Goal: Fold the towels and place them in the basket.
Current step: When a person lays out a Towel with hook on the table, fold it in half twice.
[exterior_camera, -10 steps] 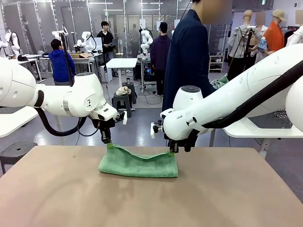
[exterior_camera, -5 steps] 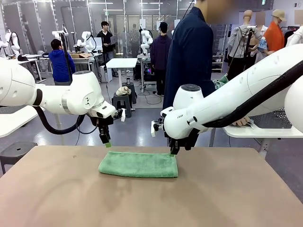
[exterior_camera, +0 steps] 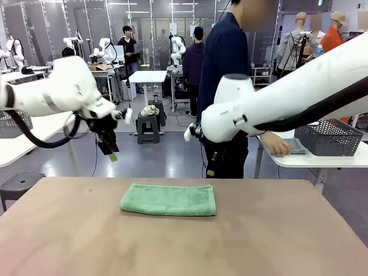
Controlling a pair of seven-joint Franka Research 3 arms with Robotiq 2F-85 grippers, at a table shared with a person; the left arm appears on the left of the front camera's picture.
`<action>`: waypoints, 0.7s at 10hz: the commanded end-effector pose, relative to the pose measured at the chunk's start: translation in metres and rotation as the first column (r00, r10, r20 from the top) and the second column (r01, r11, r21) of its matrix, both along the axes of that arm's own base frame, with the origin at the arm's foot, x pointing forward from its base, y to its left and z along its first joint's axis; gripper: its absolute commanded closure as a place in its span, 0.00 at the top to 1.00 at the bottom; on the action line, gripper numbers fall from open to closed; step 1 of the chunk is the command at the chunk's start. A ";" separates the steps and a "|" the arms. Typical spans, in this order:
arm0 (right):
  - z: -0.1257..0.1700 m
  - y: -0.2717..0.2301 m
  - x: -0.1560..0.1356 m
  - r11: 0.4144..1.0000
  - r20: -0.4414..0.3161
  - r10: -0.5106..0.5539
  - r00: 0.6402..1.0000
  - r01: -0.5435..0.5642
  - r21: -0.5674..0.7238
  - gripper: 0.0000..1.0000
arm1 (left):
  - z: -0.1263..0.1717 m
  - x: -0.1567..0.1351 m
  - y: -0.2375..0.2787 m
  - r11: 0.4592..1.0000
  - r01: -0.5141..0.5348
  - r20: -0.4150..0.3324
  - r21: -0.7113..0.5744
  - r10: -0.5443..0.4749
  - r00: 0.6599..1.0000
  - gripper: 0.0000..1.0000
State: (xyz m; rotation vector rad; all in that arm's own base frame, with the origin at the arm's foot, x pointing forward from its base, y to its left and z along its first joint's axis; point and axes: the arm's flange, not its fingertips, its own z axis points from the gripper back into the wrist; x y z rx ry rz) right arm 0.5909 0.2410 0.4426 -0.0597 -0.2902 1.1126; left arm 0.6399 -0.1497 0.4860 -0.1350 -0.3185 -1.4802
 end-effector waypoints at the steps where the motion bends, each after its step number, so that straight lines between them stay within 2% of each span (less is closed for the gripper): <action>1: 0.021 0.010 -0.025 0.934 -0.074 -0.350 0.934 0.354 0.049 0.66 | 0.014 -0.037 0.051 0.991 0.029 -0.020 -0.134 -0.032 0.999 0.64; 3: 0.028 0.010 -0.045 0.846 -0.159 -0.511 0.844 0.527 0.082 0.66 | 0.014 -0.059 0.097 0.958 0.050 -0.007 -0.282 -0.055 0.998 0.64; 4: 0.028 0.011 -0.051 0.820 -0.204 -0.547 0.812 0.569 0.068 0.66 | 0.008 -0.063 0.115 0.943 0.044 -0.016 -0.329 -0.053 0.998 0.64; 5: 0.029 0.016 -0.060 0.819 -0.217 -0.543 0.811 0.569 0.073 0.66 | 0.001 -0.069 0.132 0.924 0.047 -0.019 -0.380 -0.058 0.998 0.64; 6: 0.037 0.020 -0.067 0.871 -0.180 -0.444 0.878 0.470 0.141 0.66 | -0.007 -0.072 0.149 0.899 0.058 -0.019 -0.434 -0.073 0.997 0.64; 7: 0.032 0.013 -0.050 0.834 -0.203 -0.530 0.824 0.549 0.050 0.66 | -0.015 -0.071 0.159 0.876 0.077 -0.017 -0.477 -0.096 0.995 0.64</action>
